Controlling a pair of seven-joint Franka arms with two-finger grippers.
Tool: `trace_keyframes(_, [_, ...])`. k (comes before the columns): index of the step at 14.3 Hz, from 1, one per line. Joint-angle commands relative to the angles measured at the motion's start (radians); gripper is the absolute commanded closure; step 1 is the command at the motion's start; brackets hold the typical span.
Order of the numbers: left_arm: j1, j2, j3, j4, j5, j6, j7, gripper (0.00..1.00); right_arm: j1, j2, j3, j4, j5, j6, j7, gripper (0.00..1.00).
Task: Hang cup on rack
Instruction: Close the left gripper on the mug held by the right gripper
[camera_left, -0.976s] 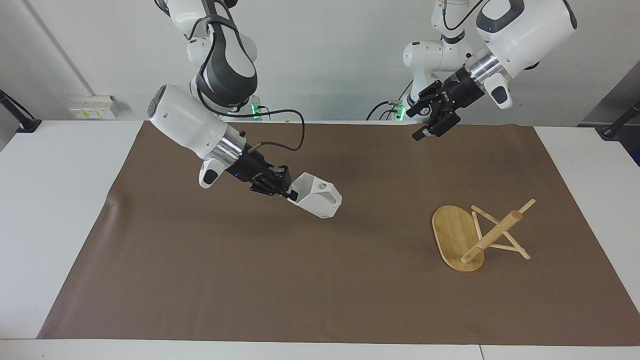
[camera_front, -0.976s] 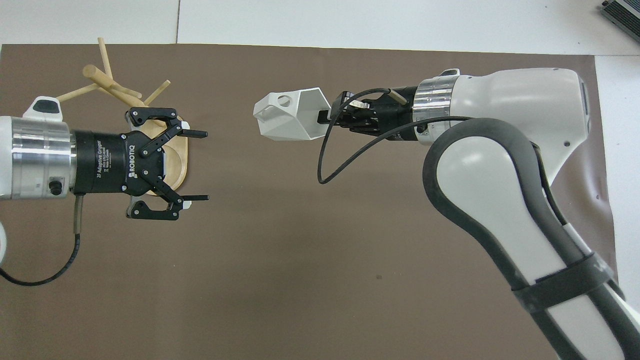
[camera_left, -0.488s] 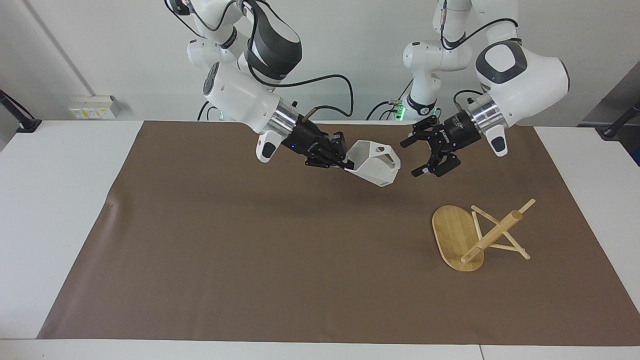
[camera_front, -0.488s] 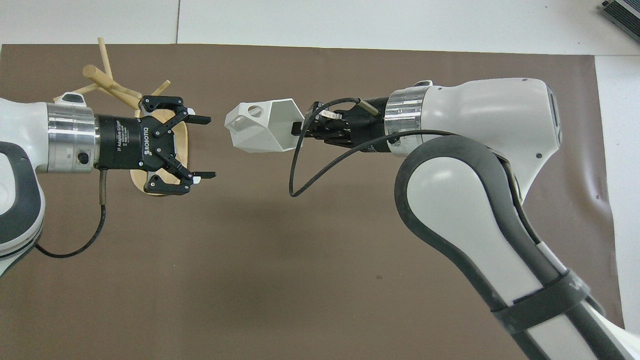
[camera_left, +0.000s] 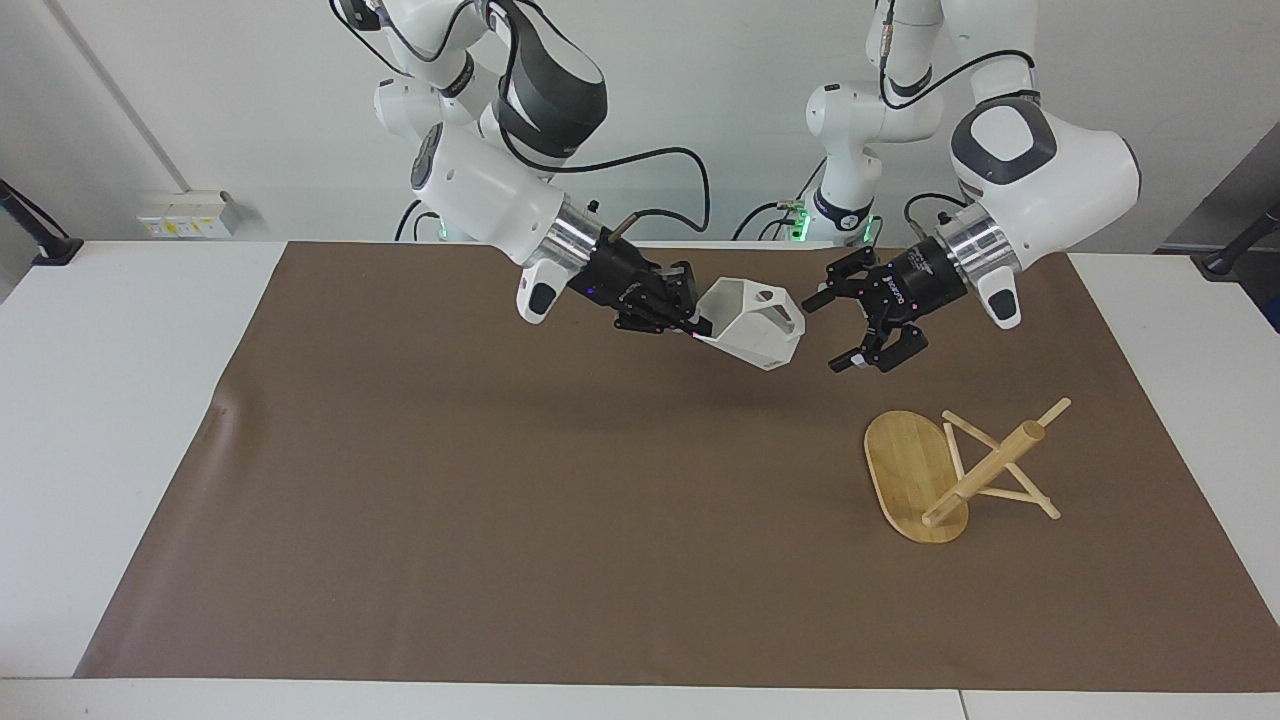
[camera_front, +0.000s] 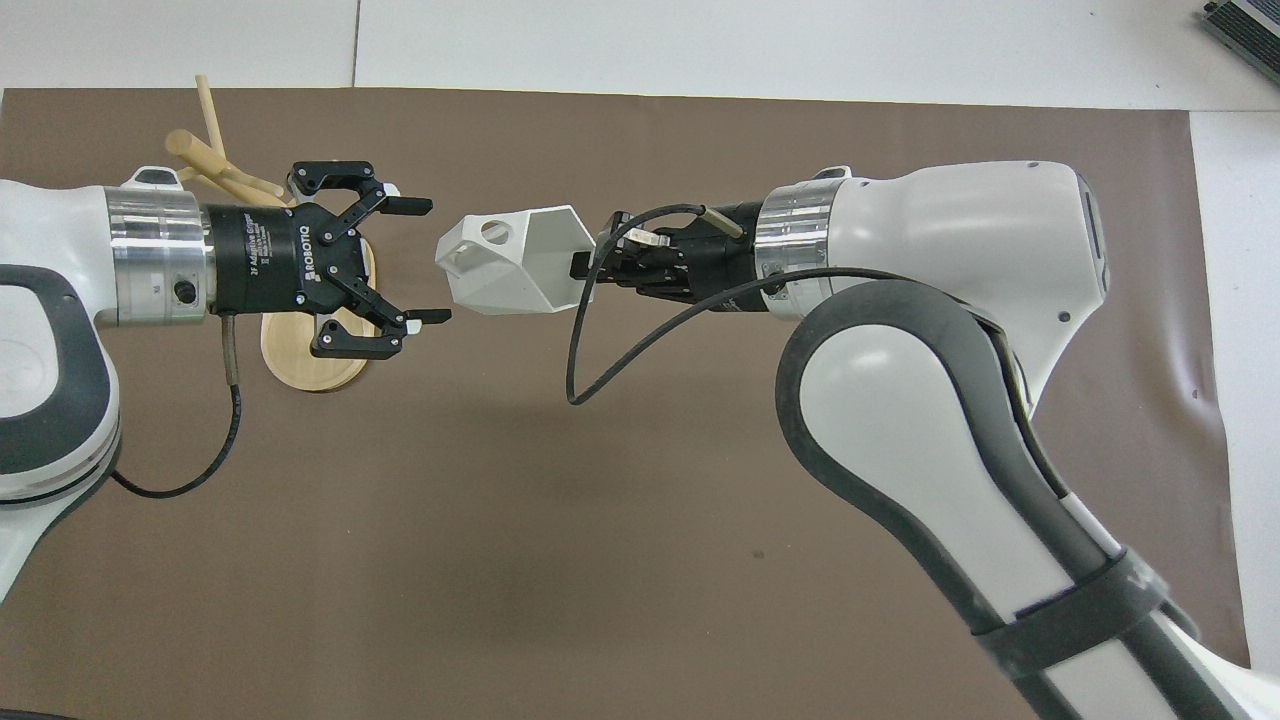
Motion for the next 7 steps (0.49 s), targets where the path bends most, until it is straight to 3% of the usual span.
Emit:
trace_keyframes(1, [-0.033, 0.018, 0.007, 0.008, -0.014, 0.039, -0.018, 0.0, -0.012, -0.013, 0.015, -0.014, 0.025, 0.017, 0.011, 1.0])
trace_keyframes(7, [-0.05, 0.027, 0.007, 0.002, -0.009, 0.059, -0.015, 0.0, -0.012, -0.012, 0.029, -0.013, 0.02, 0.02, 0.013, 1.0])
